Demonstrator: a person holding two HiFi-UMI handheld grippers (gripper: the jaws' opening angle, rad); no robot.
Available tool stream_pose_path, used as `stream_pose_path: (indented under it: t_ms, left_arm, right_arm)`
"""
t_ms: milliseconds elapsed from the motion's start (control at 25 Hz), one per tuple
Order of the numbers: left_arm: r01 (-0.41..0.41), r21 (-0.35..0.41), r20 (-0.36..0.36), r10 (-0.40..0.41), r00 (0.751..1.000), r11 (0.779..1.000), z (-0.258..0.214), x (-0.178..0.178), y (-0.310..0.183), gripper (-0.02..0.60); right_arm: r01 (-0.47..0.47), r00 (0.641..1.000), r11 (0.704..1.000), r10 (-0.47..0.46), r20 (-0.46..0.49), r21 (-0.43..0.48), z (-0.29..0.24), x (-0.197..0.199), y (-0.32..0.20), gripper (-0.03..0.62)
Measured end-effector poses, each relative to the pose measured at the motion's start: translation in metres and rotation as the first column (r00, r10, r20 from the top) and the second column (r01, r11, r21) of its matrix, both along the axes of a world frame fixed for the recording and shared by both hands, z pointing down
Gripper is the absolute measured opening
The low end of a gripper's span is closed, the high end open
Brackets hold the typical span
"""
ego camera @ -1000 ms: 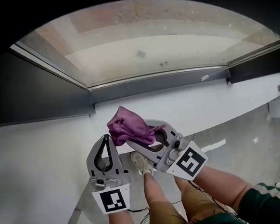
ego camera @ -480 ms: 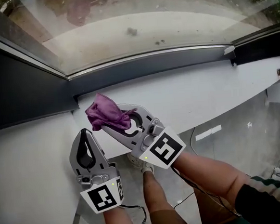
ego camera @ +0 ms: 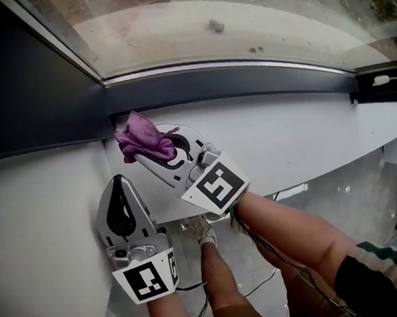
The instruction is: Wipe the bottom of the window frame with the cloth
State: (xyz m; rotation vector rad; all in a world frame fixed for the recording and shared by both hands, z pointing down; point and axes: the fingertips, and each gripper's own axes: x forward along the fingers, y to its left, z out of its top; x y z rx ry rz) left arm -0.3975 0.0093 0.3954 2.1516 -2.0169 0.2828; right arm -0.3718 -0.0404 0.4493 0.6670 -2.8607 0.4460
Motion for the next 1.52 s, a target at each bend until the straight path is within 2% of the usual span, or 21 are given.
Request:
stream_pose_path:
  t_ms: [240,400,600,800,1280,1520]
  left_arm:
    - [0.012,-0.001,-0.019,-0.012,1.0,1.0,0.008,-0.009,-0.006,0.003]
    - [0.009,-0.009,-0.039,-0.01,0.999,1.0,0.017,-0.012,-0.006,0.003]
    - [-0.017,-0.032,-0.026,0.016,1.0,0.999,0.026,-0.011,-0.007,0.003]
    - [-0.045,-0.049,-0.03,0.044,0.999,0.998,0.03,-0.009,-0.009,0.003]
    - [-0.057,-0.084,-0.047,0.053,0.997,0.995,0.041,-0.005,-0.017,0.003]
    - [-0.061,-0.095,-0.051,0.056,0.997,0.994,0.041,0.002,-0.015,0.003]
  right_arm:
    - [0.036,0.998,0.999,-0.037,-0.047,-0.025,0.022,-0.023,-0.003,0.152]
    - [0.013,0.994,0.997,-0.022,-0.11,-0.077,0.043,-0.027,-0.006,0.152]
    - [-0.001,0.981,0.995,-0.019,-0.195,-0.105,0.065,-0.029,-0.005,0.152]
    - [-0.031,0.978,0.993,0.007,-0.21,-0.115,0.072,-0.026,-0.005,0.15]
    - [-0.035,0.962,0.998,0.018,-0.271,-0.059,0.071,-0.018,-0.009,0.15]
    - [-0.059,0.958,0.996,0.039,-0.285,-0.063,0.072,0.0,-0.012,0.15]
